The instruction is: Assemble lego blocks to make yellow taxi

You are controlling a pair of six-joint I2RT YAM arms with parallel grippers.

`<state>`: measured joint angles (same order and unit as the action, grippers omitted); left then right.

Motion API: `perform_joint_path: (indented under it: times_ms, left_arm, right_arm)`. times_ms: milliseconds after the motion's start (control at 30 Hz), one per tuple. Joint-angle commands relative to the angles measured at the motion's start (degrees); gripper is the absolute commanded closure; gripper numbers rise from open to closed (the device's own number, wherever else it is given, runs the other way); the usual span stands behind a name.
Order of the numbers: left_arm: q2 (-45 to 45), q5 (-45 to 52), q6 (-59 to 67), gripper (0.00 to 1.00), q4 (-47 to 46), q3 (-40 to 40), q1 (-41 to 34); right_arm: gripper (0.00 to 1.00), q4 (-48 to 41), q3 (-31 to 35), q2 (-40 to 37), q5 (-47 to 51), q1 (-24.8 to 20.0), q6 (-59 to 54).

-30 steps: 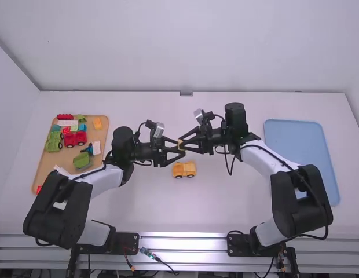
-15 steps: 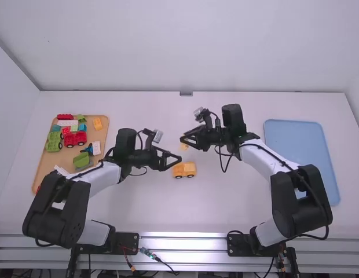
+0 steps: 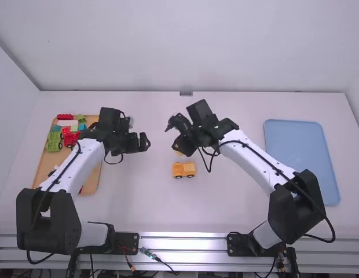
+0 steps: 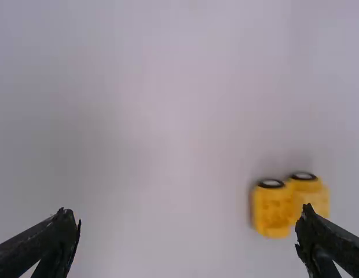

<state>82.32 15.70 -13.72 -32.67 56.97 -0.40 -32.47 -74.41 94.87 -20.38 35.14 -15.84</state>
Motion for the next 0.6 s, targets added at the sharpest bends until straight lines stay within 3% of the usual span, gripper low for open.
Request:
perform_joint_path:
  times_ms: [0, 133, 300, 567]
  left_arm:
    - [-1.20, -1.22, -2.95, 0.01, -1.14, 1.57, 5.70]
    - [-1.29, 8.48, -2.16, 0.01, -1.14, 1.18, 16.81]
    - [-1.29, 8.76, -6.23, 0.01, -1.16, 0.02, 25.35]
    - [-2.56, 13.42, 2.29, 0.01, 2.69, -2.27, 26.34]
  right_arm:
    - [1.00, -1.88, -4.28, 3.65, 5.95, 2.45, -7.17]
    - [1.00, -7.54, -10.38, 10.38, 8.61, 6.45, -12.70]
    - [1.00, -13.46, -18.12, 19.45, 11.69, 11.06, -17.90]
    - [1.00, -18.38, -27.87, 31.98, 17.70, 17.49, -19.21]
